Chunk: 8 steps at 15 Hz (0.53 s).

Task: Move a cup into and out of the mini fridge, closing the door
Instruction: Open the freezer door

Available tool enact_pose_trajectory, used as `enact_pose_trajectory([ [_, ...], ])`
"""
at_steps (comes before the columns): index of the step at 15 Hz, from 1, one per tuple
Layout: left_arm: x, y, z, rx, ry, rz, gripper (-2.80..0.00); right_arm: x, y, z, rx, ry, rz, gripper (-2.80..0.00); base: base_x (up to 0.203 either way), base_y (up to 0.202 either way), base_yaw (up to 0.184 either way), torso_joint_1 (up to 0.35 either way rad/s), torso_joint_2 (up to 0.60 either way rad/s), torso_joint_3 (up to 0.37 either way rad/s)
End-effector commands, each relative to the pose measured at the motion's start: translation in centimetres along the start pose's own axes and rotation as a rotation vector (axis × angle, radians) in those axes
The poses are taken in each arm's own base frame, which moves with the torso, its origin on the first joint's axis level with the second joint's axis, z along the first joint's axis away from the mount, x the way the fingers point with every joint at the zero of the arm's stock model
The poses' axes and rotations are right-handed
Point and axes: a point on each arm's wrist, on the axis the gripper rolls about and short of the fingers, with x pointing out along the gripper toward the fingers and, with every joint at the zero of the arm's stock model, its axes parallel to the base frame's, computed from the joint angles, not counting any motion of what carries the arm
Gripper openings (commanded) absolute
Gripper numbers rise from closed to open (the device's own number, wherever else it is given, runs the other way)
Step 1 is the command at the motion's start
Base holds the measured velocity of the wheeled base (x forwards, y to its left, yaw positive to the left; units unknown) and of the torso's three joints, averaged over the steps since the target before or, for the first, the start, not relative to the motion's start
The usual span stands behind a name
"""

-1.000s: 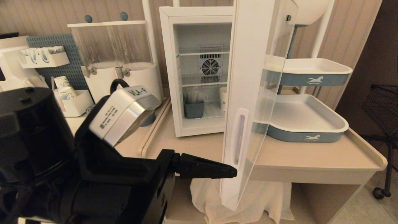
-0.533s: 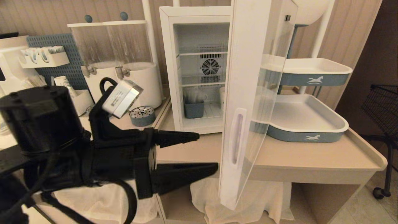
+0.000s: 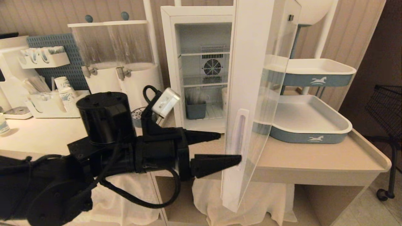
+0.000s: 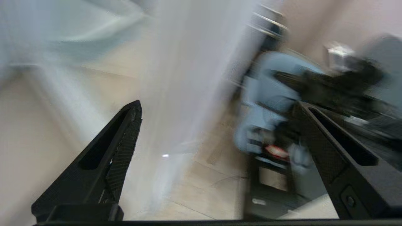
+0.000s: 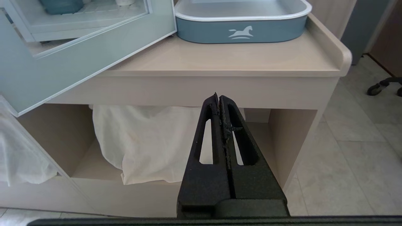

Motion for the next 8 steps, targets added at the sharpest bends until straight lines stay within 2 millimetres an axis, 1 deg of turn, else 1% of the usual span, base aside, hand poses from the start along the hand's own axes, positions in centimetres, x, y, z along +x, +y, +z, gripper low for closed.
enact_pose_trajectory([
  [1,1.5,-3.6,0.3,-0.001,0.002,-0.133,0.0,0.0,0.0,0.0,0.0,0.002,0.001,-2.8,0.0,0.0,0.0,0.0,0.0,0.0],
  [3,1.3,-7.2,1.1,0.016,-0.016,-0.239,0.0,0.0,0.0,0.0,0.0,0.002,0.001,-2.8,0.0,0.0,0.0,0.0,0.0,0.0],
  [5,0.8,-9.8,1.3,0.025,-0.015,-0.313,0.0,0.0,0.0,0.0,0.0,0.002,0.001,-2.8,0.0,0.0,0.0,0.0,0.0,0.0],
  [6,0.3,-10.1,0.9,0.022,-0.001,-0.314,0.0,0.0,0.0,0.0,0.0,0.002,0.001,-2.8,0.0,0.0,0.0,0.0,0.0,0.0],
  [8,-0.2,-9.0,0.7,0.011,0.003,-0.258,0.0,0.0,0.0,0.0,0.0,0.002,0.001,-2.8,0.0,0.0,0.0,0.0,0.0,0.0],
])
